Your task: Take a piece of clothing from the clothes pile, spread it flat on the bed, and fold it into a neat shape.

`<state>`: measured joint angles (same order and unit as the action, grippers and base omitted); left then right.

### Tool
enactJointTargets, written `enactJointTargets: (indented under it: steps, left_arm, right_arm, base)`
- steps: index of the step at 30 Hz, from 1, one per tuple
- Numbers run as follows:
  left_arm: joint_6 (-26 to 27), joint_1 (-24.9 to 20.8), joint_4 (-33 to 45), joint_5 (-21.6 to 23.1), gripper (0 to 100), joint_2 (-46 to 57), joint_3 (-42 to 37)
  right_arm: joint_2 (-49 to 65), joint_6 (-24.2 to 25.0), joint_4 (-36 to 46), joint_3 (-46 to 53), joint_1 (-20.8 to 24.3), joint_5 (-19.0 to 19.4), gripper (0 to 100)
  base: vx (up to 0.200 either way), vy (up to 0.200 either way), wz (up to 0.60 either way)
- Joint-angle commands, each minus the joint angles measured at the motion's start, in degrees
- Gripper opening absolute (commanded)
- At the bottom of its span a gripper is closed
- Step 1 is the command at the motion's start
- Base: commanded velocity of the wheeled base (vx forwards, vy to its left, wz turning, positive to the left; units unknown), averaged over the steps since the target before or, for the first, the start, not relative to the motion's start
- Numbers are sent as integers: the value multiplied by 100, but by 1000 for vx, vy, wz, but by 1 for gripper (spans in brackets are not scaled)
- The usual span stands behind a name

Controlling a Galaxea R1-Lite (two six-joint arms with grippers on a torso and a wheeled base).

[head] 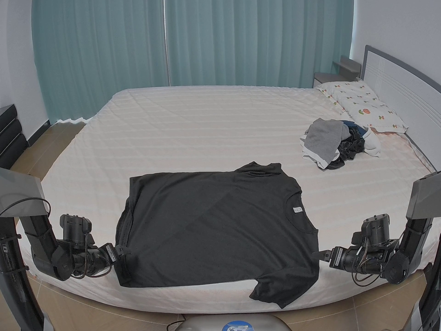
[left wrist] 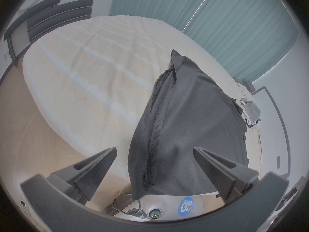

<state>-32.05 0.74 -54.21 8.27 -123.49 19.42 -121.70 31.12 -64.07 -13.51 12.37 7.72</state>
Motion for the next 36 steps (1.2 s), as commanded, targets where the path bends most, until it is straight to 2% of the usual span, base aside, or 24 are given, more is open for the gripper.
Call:
enactJointTargets:
  steps: [1, 6, 10, 14, 16, 17, 25, 28, 30, 31, 36]
  left_arm:
    - [-12, 84, -2, 0, 100, -35, 80]
    - [-21, 93, 7, 0, 100, -61, 123]
    - [-12, 14, -10, -79, 100, -79, 115]
    - [-522, -461, -19, -457, 100, -70, 115]
    - [-548, -496, -19, -484, 100, -70, 115]
    - [-618, -734, -28, -563, 100, -87, 62]
    - [-618, -1235, -54, -950, 100, -298, -70]
    - [-618, -1621, -239, -1451, 100, -650, -140]
    - [-618, -1621, -239, -1451, 100, -650, -140]
    - [-645, -1841, -643, -1776, 100, -940, -237]
    - [-574, -1911, -1355, -1828, 100, -1125, -518]
  right_arm:
    - [-38, -1, -61, 24, 19, -7, 100]
    - [-38, -1, -79, 15, 28, -7, 100]
    - [-21, -1, -79, 15, 28, -7, 100]
    - [-38, -1, -79, 6, 37, -7, 100]
    - [-38, -1, -79, 6, 37, -7, 100]
    - [-29, -1, -70, 15, 46, 2, 100]
    - [-38, -1, -70, 24, 55, -7, 100]
    - [-38, -10, -70, 32, 55, 2, 100]
    - [-38, -10, -70, 32, 55, 2, 100]
    - [-38, -10, -70, 32, 55, 2, 100]
    - [-56, -19, -70, 41, 55, 2, 100]
  base:
    - [0, 200, 0]
    - [0, 200, 0]
    - [0, 0, 0]
    - [0, 0, 0]
    - [0, 0, 0]
    - [0, 0, 0]
    - [0, 0, 0]
    - [0, 0, 0]
    - [0, 0, 0]
    - [0, 0, 0]
    - [0, 0, 0]
